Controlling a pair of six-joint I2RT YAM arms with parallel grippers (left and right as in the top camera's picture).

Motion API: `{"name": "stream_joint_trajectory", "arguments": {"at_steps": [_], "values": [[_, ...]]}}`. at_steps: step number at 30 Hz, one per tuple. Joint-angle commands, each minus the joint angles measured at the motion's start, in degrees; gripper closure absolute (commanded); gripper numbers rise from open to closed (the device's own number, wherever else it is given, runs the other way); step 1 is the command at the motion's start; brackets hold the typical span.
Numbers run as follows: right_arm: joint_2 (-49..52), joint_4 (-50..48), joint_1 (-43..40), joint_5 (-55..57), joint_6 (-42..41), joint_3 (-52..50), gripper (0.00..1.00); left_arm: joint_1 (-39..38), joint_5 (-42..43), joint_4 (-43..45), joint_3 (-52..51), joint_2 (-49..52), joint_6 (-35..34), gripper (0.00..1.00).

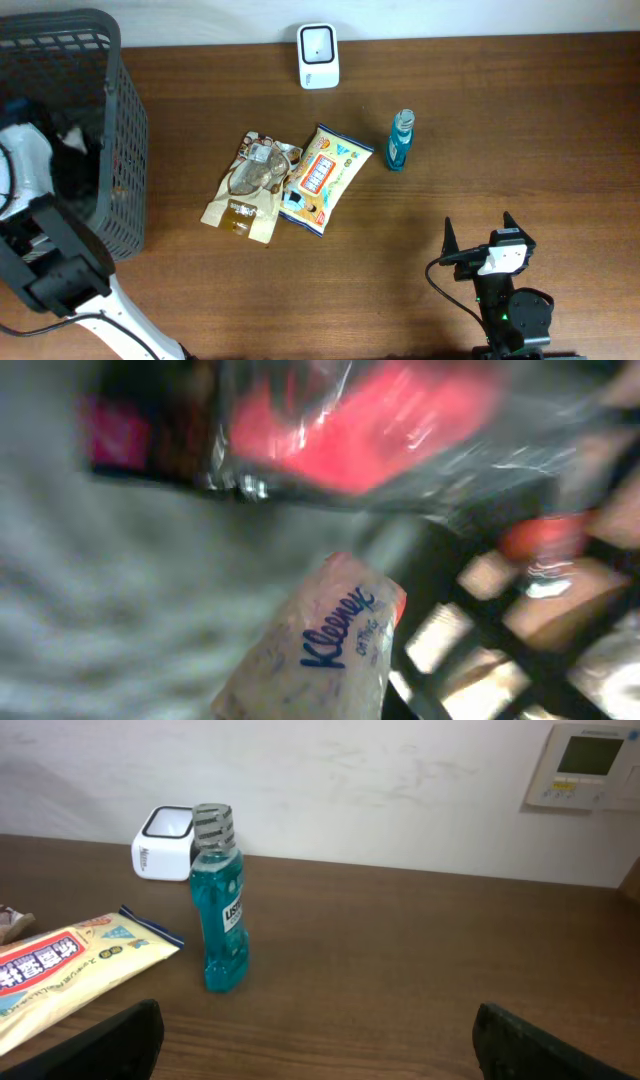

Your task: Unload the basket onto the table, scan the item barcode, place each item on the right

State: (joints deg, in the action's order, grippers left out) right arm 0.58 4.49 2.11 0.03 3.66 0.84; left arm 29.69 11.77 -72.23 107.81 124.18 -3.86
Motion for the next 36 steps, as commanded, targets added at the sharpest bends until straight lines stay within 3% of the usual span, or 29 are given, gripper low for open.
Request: {"name": "stream_joint_trajectory", "arguments": {"at_steps": [1,7,10,13,16,20,25,28,32,36], "values": [[-0.4,0.2,-0.3,0.5,0.4,-0.5,0.02,0.0,5.7,-5.7,17.3,-2.3,0.5,1.0],[-0.4,0.2,-0.3,0.5,0.4,-0.5,0.02,-1.6,13.2,-17.4,52.3,-4.6,-1.9,1.0],[-0.4,0.2,-0.3,0.5,0.4,-0.5,0.02,-9.0,20.1,-19.3,59.9,-5.9,-1.9,1.0],[-0.4,0.2,-0.3,0.5,0.4,-0.5,0.02,-17.9,21.0,-19.2,59.8,-5.8,-1.9,1.0],[-0.4,0.2,-0.3,0.5,0.4,-0.5,0.02,-28.9,15.4,-19.2,54.9,-5.8,-1.8,1.0],[-0.4,0.2,-0.3,0.5,0.4,-0.5,0.02,-42.7,2.6,-17.0,38.8,-5.8,-1.9,1.0],[-0.4,0.2,-0.3,0.5,0.4,-0.5,0.02,-50.2,-11.8,-1.2,13.0,-5.8,-2.5,1.0],[-0.4,0.2,-0.3,0.5,0.4,-0.5,0.02,-50.7,-11.3,10.2,0.2,-5.8,-2.6,0.98],[-0.4,0.2,-0.3,0.5,0.4,-0.5,0.02,-50.7,-10.4,19.8,-14.1,-5.8,-8.4,0.93],[-0.4,0.2,-0.3,0.5,0.4,-0.5,0.02,-50.8,3.0,28.5,-23.4,-5.8,-9.2,0.93]]}}
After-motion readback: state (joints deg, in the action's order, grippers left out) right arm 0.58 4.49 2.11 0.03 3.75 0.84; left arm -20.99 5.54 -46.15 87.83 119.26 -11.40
